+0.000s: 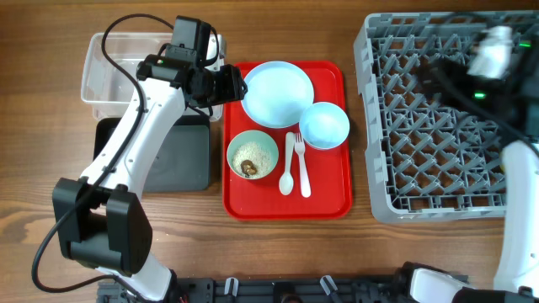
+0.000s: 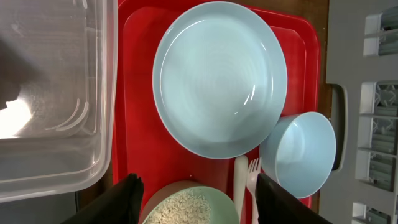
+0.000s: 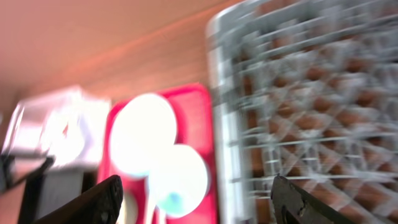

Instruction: Sort waste into correct bins and load items into the dishwasher rack

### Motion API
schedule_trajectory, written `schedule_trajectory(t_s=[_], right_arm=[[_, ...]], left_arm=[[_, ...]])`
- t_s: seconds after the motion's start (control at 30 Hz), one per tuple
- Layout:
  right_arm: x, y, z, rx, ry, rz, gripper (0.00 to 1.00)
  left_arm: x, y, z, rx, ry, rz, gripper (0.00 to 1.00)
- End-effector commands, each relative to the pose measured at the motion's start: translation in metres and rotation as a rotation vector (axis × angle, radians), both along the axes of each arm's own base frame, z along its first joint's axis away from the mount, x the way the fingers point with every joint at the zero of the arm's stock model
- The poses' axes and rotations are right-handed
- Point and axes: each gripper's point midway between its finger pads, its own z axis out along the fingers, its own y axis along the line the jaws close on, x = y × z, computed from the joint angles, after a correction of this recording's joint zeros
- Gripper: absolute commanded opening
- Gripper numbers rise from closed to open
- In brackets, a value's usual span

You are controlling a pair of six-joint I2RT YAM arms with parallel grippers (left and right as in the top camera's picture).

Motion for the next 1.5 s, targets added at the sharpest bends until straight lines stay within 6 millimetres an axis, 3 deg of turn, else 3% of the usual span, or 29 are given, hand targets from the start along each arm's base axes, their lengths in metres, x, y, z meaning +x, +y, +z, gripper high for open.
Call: schedule_trajectory(t_s=[0.0, 0.07, 0.13, 0.17, 0.27, 0.33, 0.47, 0.53, 0.6, 0.67, 0.8, 0.9, 1.03, 1.13, 1.23, 1.3, 1.33, 1.47], right_arm=[[0.001, 0.057, -0.018, -0.107, 0.044, 0.149, 0.78], [-0.001, 0.085, -0.036, -0.161, 0.089, 0.215, 0.78], [-0.003, 0.12, -0.067, -0.198, 0.166, 0.306, 0.78], [-0.002, 0.128, -0.092, -0.222, 0.246, 0.284, 0.78], [-0.003, 0.137, -0.138, -0.244, 0.386, 0.271, 0.78], [-0.002, 0.123, -0.167, -0.295, 0.484, 0.166, 0.78], [0.0, 0.104, -0.205, -0.373, 0.584, 0.031, 0.77], [0.001, 0.104, -0.213, -0.377, 0.601, 0.032, 0.66], [-0.003, 0.101, -0.228, -0.379, 0.651, -0.016, 0.64], [-0.003, 0.101, -0.24, -0.382, 0.674, -0.019, 0.56], [0.0, 0.101, -0.238, -0.38, 0.662, -0.021, 0.31], [0.012, 0.097, -0.211, -0.394, 0.576, -0.041, 0.06], [0.03, 0.089, -0.154, -0.422, 0.421, -0.056, 0.04], [0.047, 0.059, -0.085, -0.451, 0.238, -0.121, 0.04], [0.055, -0.023, 0.006, -0.575, -0.019, -0.347, 0.04], [0.052, -0.082, 0.05, -0.681, -0.13, -0.463, 0.04], [0.045, -0.124, 0.067, -0.761, -0.148, -0.557, 0.04], [0.027, -0.217, 0.086, -0.947, -0.125, -0.737, 0.04]], left_arm=[[0.001, 0.005, 0.01, 0.021, -0.036, 0.008, 0.61], [0.002, 0.005, 0.01, 0.023, -0.037, 0.011, 0.62], [0.002, 0.005, 0.01, 0.023, -0.036, 0.011, 0.62], [0.002, 0.005, 0.01, 0.023, -0.037, 0.011, 0.62], [0.002, 0.005, 0.01, 0.023, -0.036, 0.011, 0.62], [0.002, 0.006, 0.01, 0.023, -0.036, 0.011, 0.63], [0.002, 0.005, 0.01, 0.023, -0.036, 0.011, 0.63], [0.002, 0.005, 0.01, 0.023, -0.036, 0.011, 0.63], [0.002, 0.006, 0.01, 0.023, -0.036, 0.011, 0.63], [0.002, 0.005, 0.01, 0.023, -0.036, 0.011, 0.63], [0.002, 0.005, 0.01, 0.023, -0.036, 0.011, 0.63], [0.002, 0.005, 0.01, 0.023, -0.036, 0.011, 0.63], [0.002, 0.005, 0.01, 0.023, -0.036, 0.011, 0.64], [0.002, 0.005, 0.01, 0.023, -0.037, 0.011, 0.65], [0.004, 0.005, 0.011, 0.02, -0.048, 0.011, 0.68], [0.01, 0.003, 0.015, 0.013, -0.077, 0.012, 0.67], [0.015, 0.002, 0.018, 0.006, -0.102, 0.012, 0.67], [0.034, -0.003, 0.032, -0.018, -0.198, 0.014, 0.68]])
